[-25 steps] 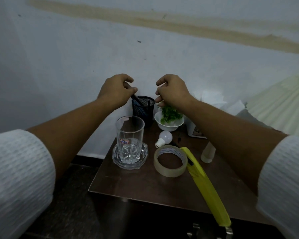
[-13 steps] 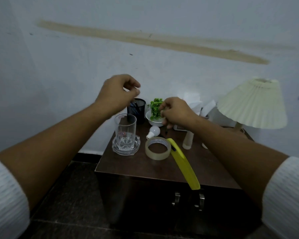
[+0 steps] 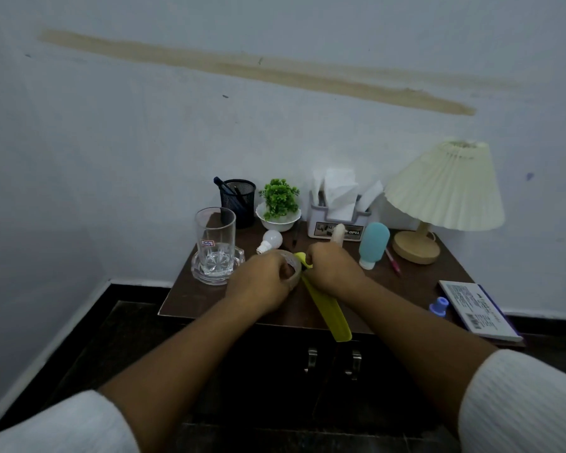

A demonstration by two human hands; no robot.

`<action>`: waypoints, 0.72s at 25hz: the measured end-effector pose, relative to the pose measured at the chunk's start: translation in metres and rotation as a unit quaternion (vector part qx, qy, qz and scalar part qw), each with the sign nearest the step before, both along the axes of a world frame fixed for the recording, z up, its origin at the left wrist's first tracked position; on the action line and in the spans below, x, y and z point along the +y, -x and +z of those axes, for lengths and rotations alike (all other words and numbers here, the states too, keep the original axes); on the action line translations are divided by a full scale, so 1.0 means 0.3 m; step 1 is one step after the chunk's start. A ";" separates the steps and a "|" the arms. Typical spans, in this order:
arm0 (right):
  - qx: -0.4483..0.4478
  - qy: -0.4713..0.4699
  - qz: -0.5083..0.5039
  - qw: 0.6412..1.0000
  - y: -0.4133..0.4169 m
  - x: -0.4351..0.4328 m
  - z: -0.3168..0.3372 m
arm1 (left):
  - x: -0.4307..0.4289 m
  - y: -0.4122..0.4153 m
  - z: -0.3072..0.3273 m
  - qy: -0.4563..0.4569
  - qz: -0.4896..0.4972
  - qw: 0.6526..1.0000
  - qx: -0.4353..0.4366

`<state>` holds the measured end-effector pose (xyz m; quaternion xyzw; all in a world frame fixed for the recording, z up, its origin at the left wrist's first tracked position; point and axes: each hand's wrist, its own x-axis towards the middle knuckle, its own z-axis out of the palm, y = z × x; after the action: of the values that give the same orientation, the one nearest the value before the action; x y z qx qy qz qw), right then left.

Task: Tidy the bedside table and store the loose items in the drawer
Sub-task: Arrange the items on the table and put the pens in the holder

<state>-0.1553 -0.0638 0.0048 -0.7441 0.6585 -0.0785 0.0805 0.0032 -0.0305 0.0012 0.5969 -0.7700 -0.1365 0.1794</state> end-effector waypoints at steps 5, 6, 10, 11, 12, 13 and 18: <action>0.031 0.043 -0.032 0.998 -0.028 0.001 -0.036 | -0.006 -0.019 -0.060 0.054 0.037 0.997 -0.045; 0.025 0.056 -0.037 0.997 -0.027 0.006 -0.032 | -0.003 -0.026 -0.062 0.058 0.036 0.997 -0.038; -0.037 0.124 -0.044 0.991 0.012 0.034 0.034 | 0.009 -0.042 -0.035 0.085 0.037 0.995 0.040; -0.064 0.149 -0.048 0.986 0.026 0.041 0.065 | 0.007 -0.043 -0.020 0.091 0.036 0.993 0.070; -0.097 0.174 -0.050 0.979 0.039 0.050 0.102 | 0.006 -0.043 -0.001 0.099 0.036 0.989 0.102; -0.132 0.192 -0.048 0.971 0.048 0.061 0.142 | 0.002 -0.039 0.020 0.108 0.035 0.985 0.131; -0.306 0.164 0.006 0.938 0.017 0.134 0.337 | -0.021 -0.016 0.158 0.145 -0.008 0.975 0.169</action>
<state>-0.1604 -0.0235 0.1059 -0.6912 0.5752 -0.4088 0.1559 0.0080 -0.0367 0.0487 0.5270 -0.7449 -0.1236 0.3901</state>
